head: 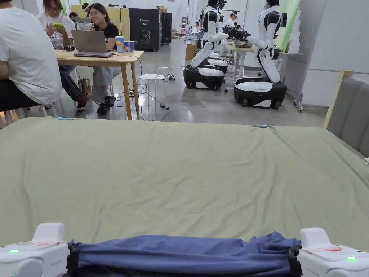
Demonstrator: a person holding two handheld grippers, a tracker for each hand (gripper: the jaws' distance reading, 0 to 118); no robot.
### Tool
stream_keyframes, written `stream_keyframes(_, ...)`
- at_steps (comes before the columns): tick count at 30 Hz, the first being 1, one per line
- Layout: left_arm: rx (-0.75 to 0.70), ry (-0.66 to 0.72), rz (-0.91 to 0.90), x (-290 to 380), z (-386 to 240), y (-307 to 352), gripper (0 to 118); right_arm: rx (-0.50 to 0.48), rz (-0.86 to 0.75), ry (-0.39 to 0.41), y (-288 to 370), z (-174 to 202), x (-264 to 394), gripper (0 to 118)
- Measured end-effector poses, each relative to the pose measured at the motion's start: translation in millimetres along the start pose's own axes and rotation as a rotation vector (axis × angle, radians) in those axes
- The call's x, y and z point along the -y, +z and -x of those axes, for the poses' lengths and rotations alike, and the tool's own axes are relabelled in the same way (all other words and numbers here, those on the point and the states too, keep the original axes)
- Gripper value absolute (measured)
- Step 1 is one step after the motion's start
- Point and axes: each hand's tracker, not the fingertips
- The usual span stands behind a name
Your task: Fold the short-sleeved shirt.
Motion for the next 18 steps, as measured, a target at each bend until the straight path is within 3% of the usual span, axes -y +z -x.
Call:
stream_keyframes(3, -0.005, 0.006, -0.005, 13.5, 1.6, -5.9, 3, 0.004, -0.028, -0.042, -2.0, 1.3, 4.9, 5)
stream_keyframes(4, -0.019, 0.009, -0.032, 12.4, -0.1, -3.1, 12, 0.003, -0.050, -0.056, 3.2, 1.1, 0.4, 9)
stream_keyframes(6, -0.074, -0.008, -0.090, 4.7, -4.7, -0.2, 72, 0.014, -0.079, -0.065, 15.4, 7.7, -13.0, 54)
stream_keyframes(7, -0.068, -0.011, -0.139, -1.6, -12.9, 5.9, 95, 0.006, -0.101, -0.064, 22.6, 13.4, -21.4, 75)
stream_keyframes(8, -0.046, -0.012, -0.194, -8.5, -22.9, 12.7, 108, -0.022, -0.163, -0.071, 34.8, 19.9, -32.4, 86)
stream_keyframes(13, 0.034, -0.043, -0.374, -45.8, -88.4, 34.3, 94, -0.048, -0.385, -0.017, 65.2, 80.8, -70.8, 86)
stream_keyframes(14, 0.050, -0.046, -0.396, -49.4, -101.4, 40.0, 78, -0.043, -0.423, -0.008, 69.7, 92.2, -74.0, 74)
stream_keyframes(15, 0.062, -0.049, -0.410, -52.2, -109.1, 43.8, 57, -0.047, -0.452, -0.010, 72.7, 99.7, -75.5, 54)
stream_keyframes(17, 0.048, -0.097, -0.451, -52.6, -121.6, 49.0, 0, -0.038, -0.468, -0.020, 76.0, 110.6, -75.6, 0)
stream_keyframes(18, 0.012, -0.117, -0.470, -50.8, -125.3, 49.6, 0, -0.034, -0.479, -0.020, 76.3, 113.2, -74.8, 0)
